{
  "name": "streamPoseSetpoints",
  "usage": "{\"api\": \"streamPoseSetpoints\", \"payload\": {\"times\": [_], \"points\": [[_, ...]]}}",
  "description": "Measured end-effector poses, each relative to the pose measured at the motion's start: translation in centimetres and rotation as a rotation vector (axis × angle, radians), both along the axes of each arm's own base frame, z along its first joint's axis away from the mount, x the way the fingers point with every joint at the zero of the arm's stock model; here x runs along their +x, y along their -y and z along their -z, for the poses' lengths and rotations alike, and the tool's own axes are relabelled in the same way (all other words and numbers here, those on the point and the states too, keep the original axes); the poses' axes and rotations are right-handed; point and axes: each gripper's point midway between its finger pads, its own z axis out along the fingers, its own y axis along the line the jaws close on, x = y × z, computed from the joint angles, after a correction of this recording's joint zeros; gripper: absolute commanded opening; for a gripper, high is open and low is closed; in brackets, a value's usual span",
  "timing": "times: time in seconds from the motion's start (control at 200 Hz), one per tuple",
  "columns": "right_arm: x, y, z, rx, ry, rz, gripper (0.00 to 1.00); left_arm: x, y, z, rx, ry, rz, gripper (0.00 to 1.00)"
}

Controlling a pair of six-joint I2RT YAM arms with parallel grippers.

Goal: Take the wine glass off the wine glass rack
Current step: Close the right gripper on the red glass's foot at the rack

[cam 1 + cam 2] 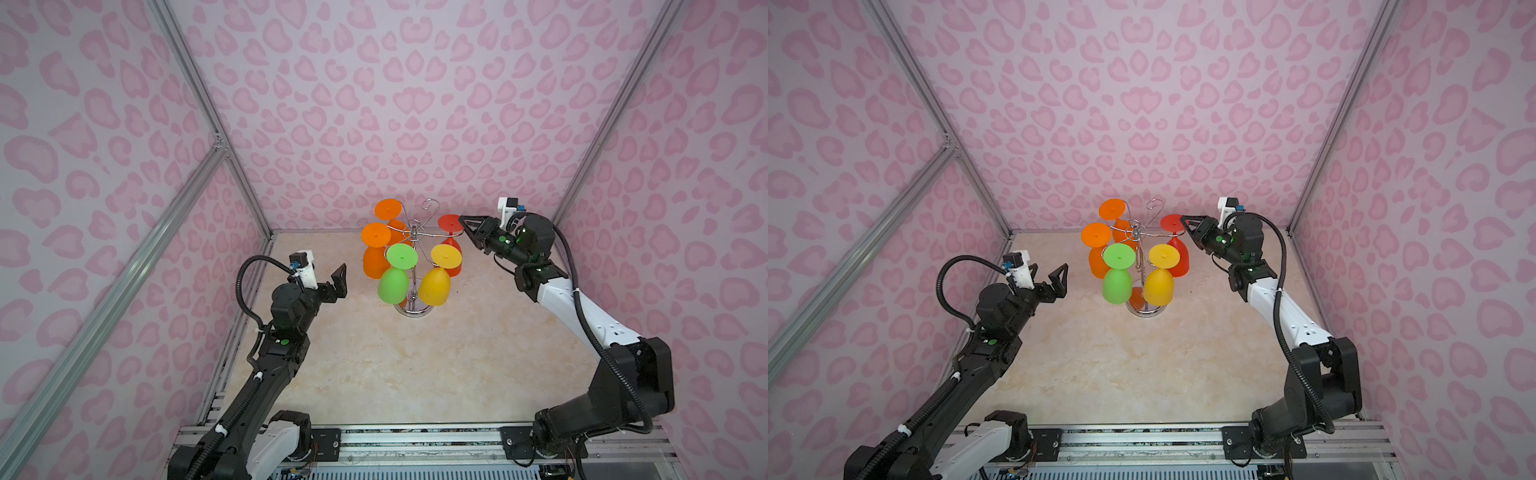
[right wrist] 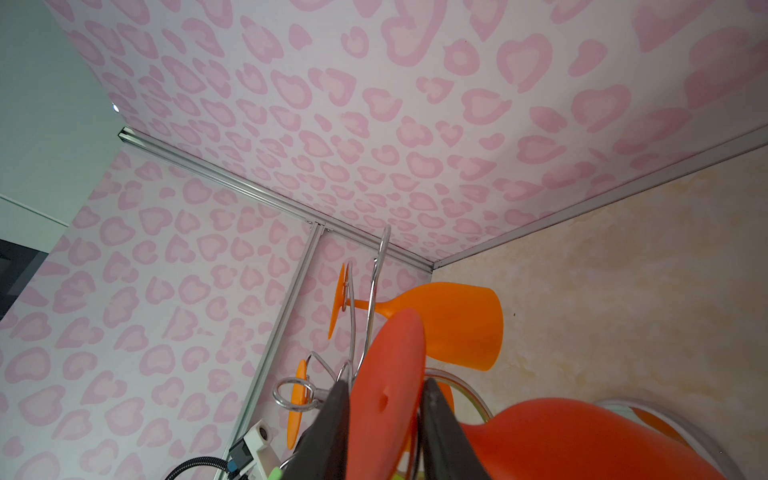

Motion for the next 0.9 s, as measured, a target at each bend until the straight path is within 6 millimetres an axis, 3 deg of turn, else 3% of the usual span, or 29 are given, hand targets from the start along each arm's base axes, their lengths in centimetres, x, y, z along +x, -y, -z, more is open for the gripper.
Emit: {"api": "streamPoseSetpoints", "payload": {"times": [0.355, 0.775, 0.9], "points": [[0.48, 0.11, 0.25, -0.008, -0.013, 0.012, 0.20, -0.01, 0.01, 0.01, 0.000, 0.000, 0.000, 0.97], [0.62, 0.54, -0.43, -0.007, -0.017, 0.018, 0.00, -0.08, -0.01, -0.08, 0.000, 0.003, 0.000, 0.98], [0.59, 0.52, -0.43, -0.010, -0.024, 0.015, 0.00, -0.10, -0.01, 0.06, 0.000, 0.000, 0.000, 0.98]]}}
